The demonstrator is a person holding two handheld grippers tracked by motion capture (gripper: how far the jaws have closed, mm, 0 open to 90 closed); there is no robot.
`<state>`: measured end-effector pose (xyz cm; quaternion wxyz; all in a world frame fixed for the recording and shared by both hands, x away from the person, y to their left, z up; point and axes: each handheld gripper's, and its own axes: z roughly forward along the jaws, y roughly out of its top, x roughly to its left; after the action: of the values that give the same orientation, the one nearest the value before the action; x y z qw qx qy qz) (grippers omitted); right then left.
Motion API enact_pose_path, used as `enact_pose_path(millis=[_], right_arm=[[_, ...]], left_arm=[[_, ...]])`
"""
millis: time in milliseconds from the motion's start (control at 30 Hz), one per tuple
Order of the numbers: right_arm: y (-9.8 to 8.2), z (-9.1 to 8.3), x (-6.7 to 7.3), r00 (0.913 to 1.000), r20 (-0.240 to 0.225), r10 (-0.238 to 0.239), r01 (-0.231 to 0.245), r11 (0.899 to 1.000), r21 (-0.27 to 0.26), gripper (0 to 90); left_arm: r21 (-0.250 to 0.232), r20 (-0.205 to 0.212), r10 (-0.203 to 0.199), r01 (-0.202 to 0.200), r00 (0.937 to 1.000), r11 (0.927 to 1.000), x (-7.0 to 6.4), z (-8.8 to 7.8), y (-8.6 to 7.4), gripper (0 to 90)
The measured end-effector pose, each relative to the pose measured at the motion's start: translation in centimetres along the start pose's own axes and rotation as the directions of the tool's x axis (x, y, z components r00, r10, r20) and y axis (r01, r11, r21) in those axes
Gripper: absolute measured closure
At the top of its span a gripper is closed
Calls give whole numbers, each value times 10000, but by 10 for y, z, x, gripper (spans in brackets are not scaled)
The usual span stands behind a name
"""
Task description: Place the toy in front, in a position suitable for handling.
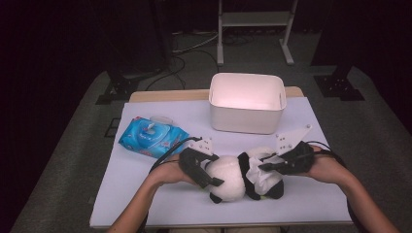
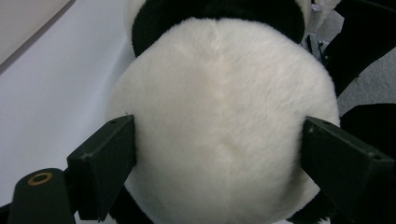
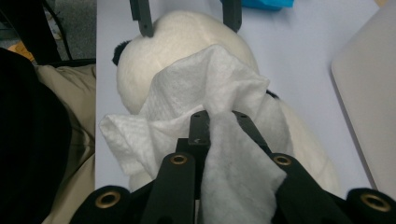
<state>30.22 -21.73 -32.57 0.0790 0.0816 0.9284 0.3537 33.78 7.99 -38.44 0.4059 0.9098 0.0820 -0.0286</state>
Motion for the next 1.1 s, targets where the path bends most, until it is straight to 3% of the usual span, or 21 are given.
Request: enact_pose_path(millis=[400, 467, 633, 933, 1100], right_arm=[[32, 49, 2, 9931, -654, -972, 987, 9949, 204, 789], [33, 47, 0, 9931, -667, -960, 974, 9951, 178, 789], [24, 32, -4, 9960, -475, -758, 767, 9969, 170, 789], [-14, -3, -5, 10000, -39, 10, -10, 9999, -168, 789], [-32, -11, -5, 9991, -88, 413, -416, 9985, -343, 788]], left_arm=[[333, 33, 68, -69, 10000, 9994, 5, 2, 1, 126], [247, 78, -82, 80, 9999, 9997, 5, 2, 1, 126], [301, 120, 124, -127, 9999, 9995, 5, 2, 4, 125], [628, 21, 333, -334, 9994, 9975, 7, 3, 13, 126], [772, -18, 312, -310, 9995, 9965, 9, 4, 17, 125]])
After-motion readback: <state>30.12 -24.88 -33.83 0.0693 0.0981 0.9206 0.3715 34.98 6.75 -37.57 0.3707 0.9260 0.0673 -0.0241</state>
